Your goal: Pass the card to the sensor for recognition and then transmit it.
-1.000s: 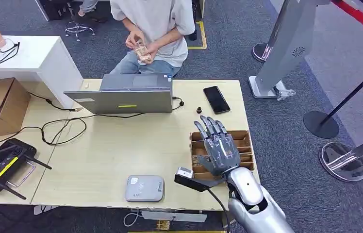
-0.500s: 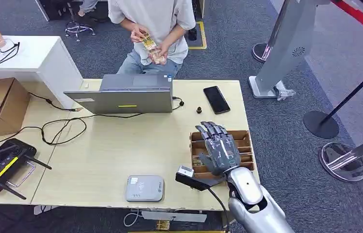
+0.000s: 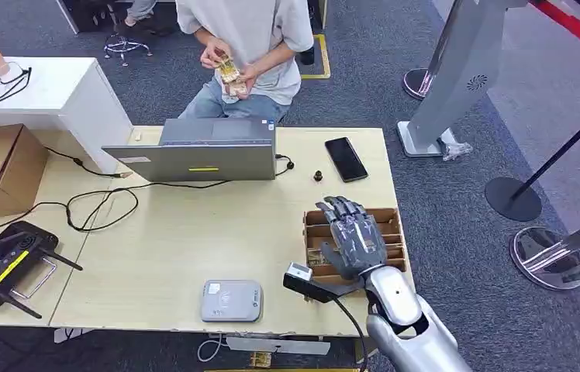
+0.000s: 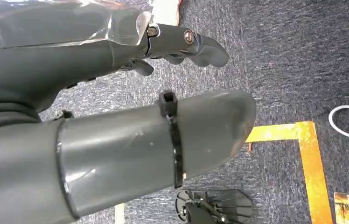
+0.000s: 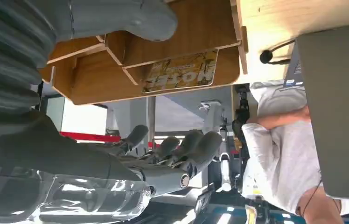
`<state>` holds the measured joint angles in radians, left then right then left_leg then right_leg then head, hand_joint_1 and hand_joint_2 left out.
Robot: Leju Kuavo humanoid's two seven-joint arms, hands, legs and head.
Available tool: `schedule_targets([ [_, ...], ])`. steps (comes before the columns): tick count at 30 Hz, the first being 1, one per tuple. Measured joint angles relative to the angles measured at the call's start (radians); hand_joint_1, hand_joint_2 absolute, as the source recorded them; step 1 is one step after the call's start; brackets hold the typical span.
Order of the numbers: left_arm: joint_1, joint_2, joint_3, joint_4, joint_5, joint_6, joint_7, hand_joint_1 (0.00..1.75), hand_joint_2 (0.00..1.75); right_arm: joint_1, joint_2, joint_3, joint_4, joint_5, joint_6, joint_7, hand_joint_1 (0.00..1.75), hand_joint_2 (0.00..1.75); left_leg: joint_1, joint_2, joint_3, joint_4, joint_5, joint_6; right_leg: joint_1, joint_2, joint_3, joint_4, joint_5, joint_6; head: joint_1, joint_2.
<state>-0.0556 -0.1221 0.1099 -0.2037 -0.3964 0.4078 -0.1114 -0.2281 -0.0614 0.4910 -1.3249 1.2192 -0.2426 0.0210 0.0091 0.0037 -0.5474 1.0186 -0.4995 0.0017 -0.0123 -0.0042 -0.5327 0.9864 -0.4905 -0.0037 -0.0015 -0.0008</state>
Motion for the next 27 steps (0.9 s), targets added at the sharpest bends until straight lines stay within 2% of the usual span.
schedule_targets([
  [15, 0.000, -0.003, 0.000, 0.000, -0.002, -0.002, -0.003, 0.00, 0.00, -0.014, 0.000, -0.008, 0.033, -0.004, 0.000, 0.012, 0.56, 1.75, 0.000, 0.000, 0.000, 0.000, 0.000, 0.000, 0.000, 0.000, 0.000, 0.000, 0.000, 0.000, 0.000, 0.000],
  [22, 0.000, -0.003, 0.000, 0.000, -0.002, -0.002, -0.003, 0.00, 0.00, -0.028, 0.003, -0.011, 0.063, -0.006, -0.002, 0.012, 0.63, 1.75, 0.000, 0.000, 0.000, 0.000, 0.000, 0.000, 0.000, 0.000, 0.000, 0.000, 0.000, 0.000, 0.000, 0.000],
  [24, 0.000, -0.003, 0.000, 0.000, -0.002, -0.002, -0.003, 0.00, 0.00, -0.032, 0.004, -0.011, 0.068, -0.007, -0.002, 0.012, 0.70, 1.75, 0.000, 0.000, 0.000, 0.000, 0.000, 0.000, 0.000, 0.000, 0.000, 0.000, 0.000, 0.000, 0.000, 0.000],
  [26, 0.000, -0.003, 0.000, 0.000, -0.002, -0.002, -0.003, 0.00, 0.00, -0.034, 0.005, -0.011, 0.071, -0.007, -0.002, 0.012, 0.94, 1.75, 0.000, 0.000, 0.000, 0.000, 0.000, 0.000, 0.000, 0.000, 0.000, 0.000, 0.000, 0.000, 0.000, 0.000],
  [27, 0.000, -0.003, 0.000, 0.000, -0.002, -0.002, -0.003, 0.00, 0.00, -0.034, 0.006, -0.012, 0.073, -0.007, -0.002, 0.012, 0.99, 1.75, 0.000, 0.000, 0.000, 0.000, 0.000, 0.000, 0.000, 0.000, 0.000, 0.000, 0.000, 0.000, 0.000, 0.000],
])
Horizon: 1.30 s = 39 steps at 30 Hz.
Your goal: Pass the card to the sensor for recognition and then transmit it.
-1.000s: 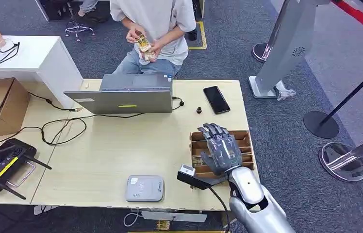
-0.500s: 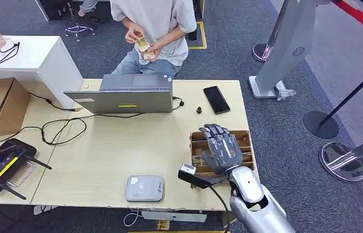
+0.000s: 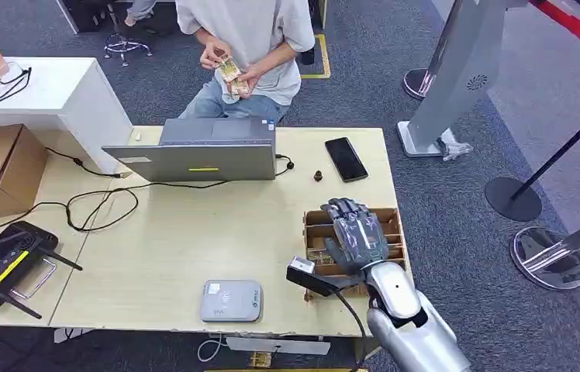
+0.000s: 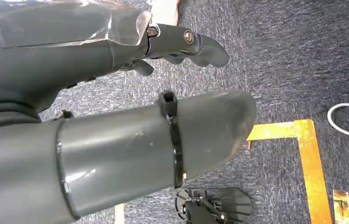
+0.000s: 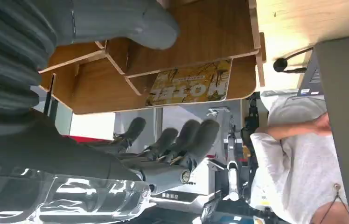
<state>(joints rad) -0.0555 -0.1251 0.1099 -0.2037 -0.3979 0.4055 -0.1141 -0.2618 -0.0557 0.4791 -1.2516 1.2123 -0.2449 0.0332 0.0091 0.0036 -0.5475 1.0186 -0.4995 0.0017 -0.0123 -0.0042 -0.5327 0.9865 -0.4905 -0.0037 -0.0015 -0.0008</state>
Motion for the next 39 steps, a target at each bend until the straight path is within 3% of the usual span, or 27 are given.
schedule_targets([
  [1, 0.000, 0.000, 0.000, 0.000, 0.000, 0.000, 0.000, 0.00, 0.00, 0.000, 0.000, 0.000, 0.002, 0.000, 0.000, 0.000, 0.99, 1.75, 0.000, 0.000, 0.000, 0.000, 0.000, 0.000, 0.000, 0.000, 0.000, 0.000, 0.000, 0.000, 0.000, 0.000],
  [3, 0.000, 0.000, 0.000, 0.000, 0.000, 0.000, 0.000, 0.00, 0.00, 0.000, 0.001, -0.001, 0.006, 0.000, 0.000, 0.000, 1.36, 1.75, 0.000, 0.000, 0.000, 0.000, 0.000, 0.000, 0.000, 0.000, 0.000, 0.000, 0.000, 0.000, 0.000, 0.000],
  [14, -0.001, 0.000, 0.000, 0.000, 0.000, 0.000, 0.000, 0.00, 0.00, -0.017, 0.010, -0.008, 0.029, -0.009, -0.026, -0.013, 1.52, 1.75, 0.000, 0.000, 0.000, 0.000, 0.000, 0.000, 0.000, 0.000, 0.000, 0.000, 0.000, 0.000, 0.000, 0.000],
  [20, -0.001, 0.000, 0.000, 0.000, 0.000, 0.000, 0.000, 0.00, 0.00, -0.023, 0.014, -0.010, 0.042, -0.014, -0.041, -0.020, 1.64, 1.75, 0.000, 0.000, 0.000, 0.000, 0.000, 0.000, 0.000, 0.000, 0.000, 0.000, 0.000, 0.000, 0.000, 0.000],
  [21, -0.001, 0.000, 0.000, 0.000, 0.000, 0.000, 0.000, 0.00, 0.00, -0.023, 0.014, -0.010, 0.043, -0.014, -0.044, -0.020, 1.73, 1.75, 0.000, 0.000, 0.000, 0.000, 0.000, 0.000, 0.000, 0.000, 0.000, 0.000, 0.000, 0.000, 0.000, 0.000],
  [39, -0.002, 0.000, 0.000, 0.000, -0.005, 0.000, -0.003, 0.00, 0.00, -0.029, 0.019, -0.013, 0.057, -0.017, -0.059, -0.022, 1.75, 1.75, 0.000, 0.000, 0.000, 0.000, 0.000, 0.000, 0.000, 0.000, 0.000, 0.000, 0.000, 0.000, 0.000, 0.000],
])
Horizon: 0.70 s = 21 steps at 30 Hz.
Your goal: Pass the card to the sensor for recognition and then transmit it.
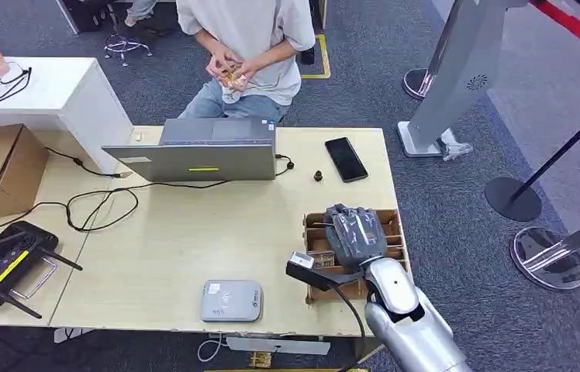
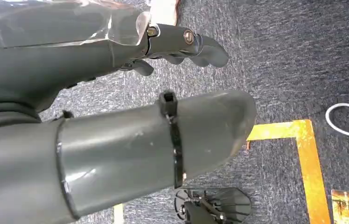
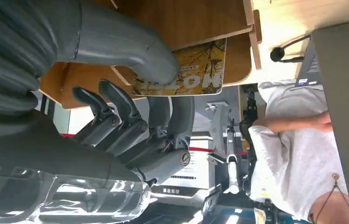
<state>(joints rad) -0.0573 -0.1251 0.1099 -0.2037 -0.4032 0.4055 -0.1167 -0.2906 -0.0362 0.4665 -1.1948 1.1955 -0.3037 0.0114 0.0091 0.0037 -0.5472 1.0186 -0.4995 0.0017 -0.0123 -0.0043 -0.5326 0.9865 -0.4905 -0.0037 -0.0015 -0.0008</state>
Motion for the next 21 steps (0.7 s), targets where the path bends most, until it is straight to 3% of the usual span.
schedule_targets([
  [21, -0.001, 0.000, 0.000, 0.000, 0.004, 0.000, -0.010, 0.00, 0.00, 0.012, 0.000, 0.000, -0.072, 0.027, -0.012, -0.010, 1.75, 1.75, 0.000, 0.000, 0.000, 0.000, 0.000, 0.000, 0.000, 0.000, 0.000, 0.000, 0.000, 0.000, 0.000, 0.000],
])
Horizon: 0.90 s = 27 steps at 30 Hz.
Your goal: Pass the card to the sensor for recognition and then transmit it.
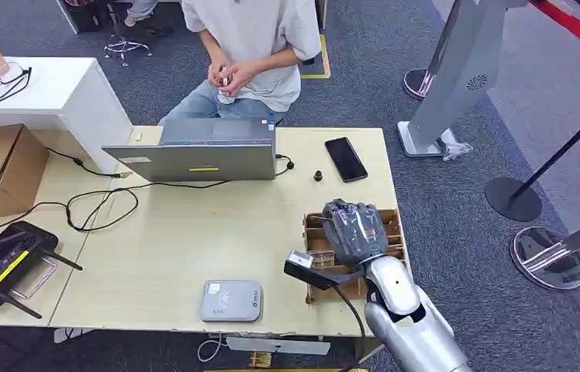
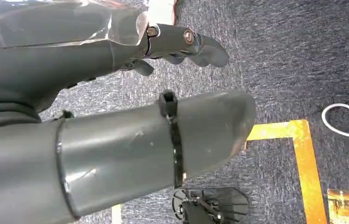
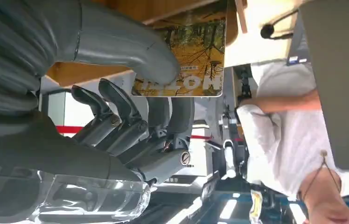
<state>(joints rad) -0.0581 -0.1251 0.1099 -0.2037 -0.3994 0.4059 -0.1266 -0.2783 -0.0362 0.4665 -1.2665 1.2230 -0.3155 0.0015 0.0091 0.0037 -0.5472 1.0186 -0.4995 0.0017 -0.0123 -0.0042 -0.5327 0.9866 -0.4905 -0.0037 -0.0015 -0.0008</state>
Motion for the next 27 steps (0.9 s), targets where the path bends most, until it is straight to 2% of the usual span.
schedule_targets([
  [25, 0.000, 0.000, 0.015, 0.000, 0.012, 0.005, -0.005, 0.00, 0.00, 0.005, 0.000, 0.000, -0.154, 0.021, -0.014, -0.002, 1.75, 1.75, 0.000, 0.000, 0.000, 0.000, 0.000, 0.000, 0.000, 0.000, 0.000, 0.000, 0.000, 0.000, 0.000, 0.000],
  [27, 0.007, -0.002, 0.016, 0.000, 0.012, 0.013, -0.059, 0.00, 0.00, 0.007, 0.000, -0.002, -0.159, 0.024, -0.036, 0.002, 1.75, 1.75, 0.000, 0.000, 0.000, 0.000, 0.000, 0.000, 0.000, 0.000, 0.000, 0.000, 0.000, 0.000, 0.000, 0.000],
])
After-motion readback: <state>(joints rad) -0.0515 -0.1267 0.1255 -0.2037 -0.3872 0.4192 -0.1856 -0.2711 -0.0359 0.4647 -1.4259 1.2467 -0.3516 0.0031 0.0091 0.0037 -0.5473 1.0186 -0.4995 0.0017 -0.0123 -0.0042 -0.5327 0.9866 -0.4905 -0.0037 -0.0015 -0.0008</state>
